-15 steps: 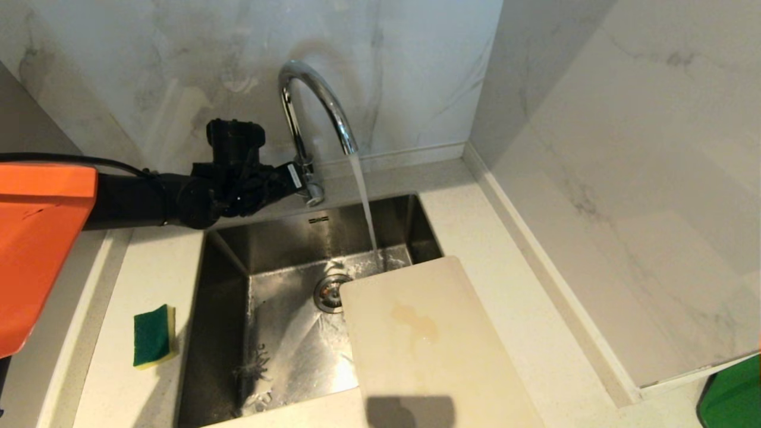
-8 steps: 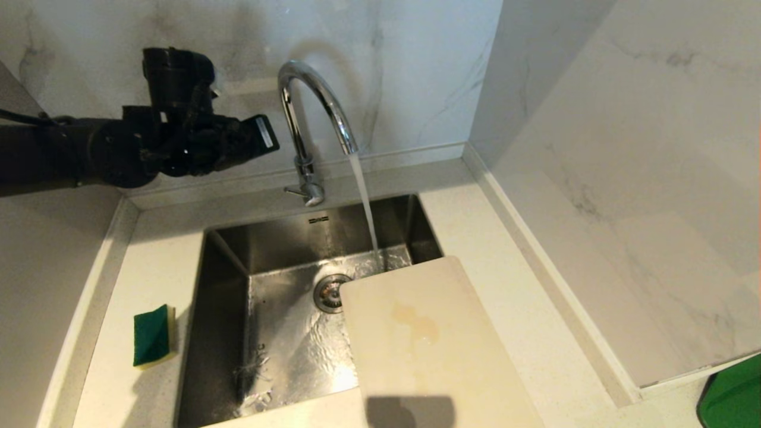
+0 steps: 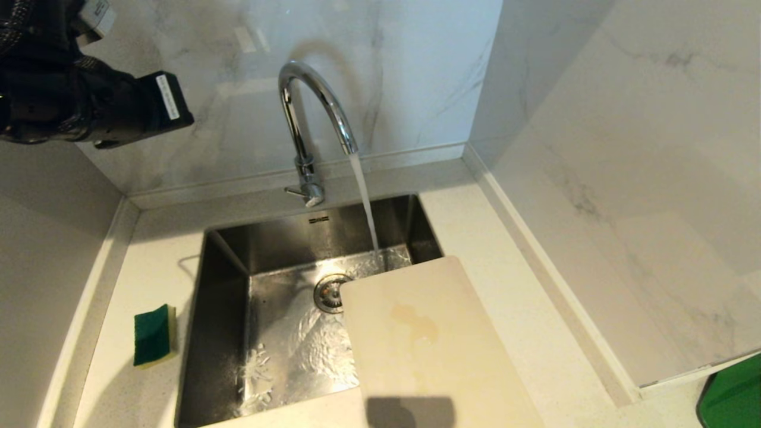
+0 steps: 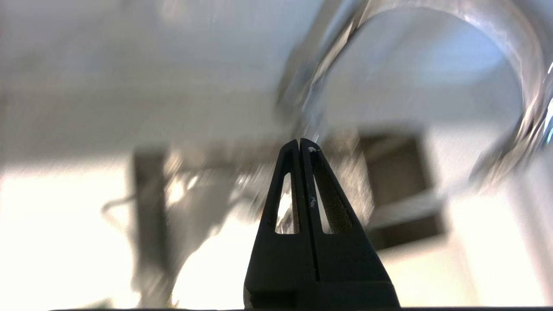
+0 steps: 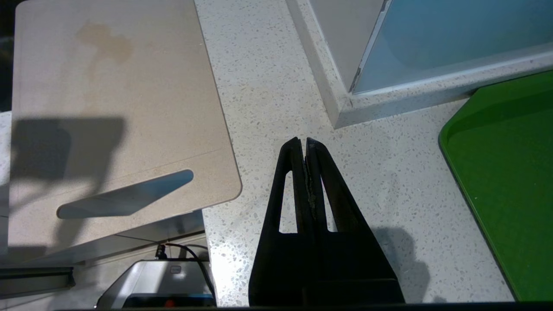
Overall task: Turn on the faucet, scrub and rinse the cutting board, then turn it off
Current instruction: Pick up the cleaning cloth
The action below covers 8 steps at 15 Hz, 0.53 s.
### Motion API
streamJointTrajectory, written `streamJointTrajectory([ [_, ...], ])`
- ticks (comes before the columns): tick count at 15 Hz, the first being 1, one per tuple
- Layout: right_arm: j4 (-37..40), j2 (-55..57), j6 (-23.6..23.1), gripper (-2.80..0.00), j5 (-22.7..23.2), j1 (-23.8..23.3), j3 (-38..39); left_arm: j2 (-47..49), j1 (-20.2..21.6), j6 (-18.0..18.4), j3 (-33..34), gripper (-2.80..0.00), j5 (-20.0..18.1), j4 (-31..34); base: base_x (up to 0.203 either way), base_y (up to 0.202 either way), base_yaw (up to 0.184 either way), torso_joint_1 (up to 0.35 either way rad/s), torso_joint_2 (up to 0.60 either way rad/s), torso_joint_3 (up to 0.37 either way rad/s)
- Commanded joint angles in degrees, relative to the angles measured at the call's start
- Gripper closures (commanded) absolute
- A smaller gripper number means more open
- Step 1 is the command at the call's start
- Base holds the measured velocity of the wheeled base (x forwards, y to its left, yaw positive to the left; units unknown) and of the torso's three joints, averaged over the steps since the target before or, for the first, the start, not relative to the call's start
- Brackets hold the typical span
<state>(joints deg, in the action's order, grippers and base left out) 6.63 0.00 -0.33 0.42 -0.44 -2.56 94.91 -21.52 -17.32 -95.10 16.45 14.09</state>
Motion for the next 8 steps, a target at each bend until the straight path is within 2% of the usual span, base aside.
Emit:
streamJointTrajectory([
  [1,0.0,0.1,0.0,0.00,0.0,0.0,0.0,-9.3,-0.3,1.5,11.2,0.00,0.4,2.2,0.000,0.000,0.000,0.000,0.00,0.000],
  [4,0.0,0.1,0.0,0.00,0.0,0.0,0.0,-15.9,-0.8,3.6,26.3,0.00,1.8,5.4,0.000,0.000,0.000,0.000,0.00,0.000],
  [8,0.0,0.1,0.0,0.00,0.0,0.0,0.0,-17.2,-2.1,2.9,37.4,0.00,8.1,6.0,0.000,0.000,0.000,0.000,0.00,0.000],
])
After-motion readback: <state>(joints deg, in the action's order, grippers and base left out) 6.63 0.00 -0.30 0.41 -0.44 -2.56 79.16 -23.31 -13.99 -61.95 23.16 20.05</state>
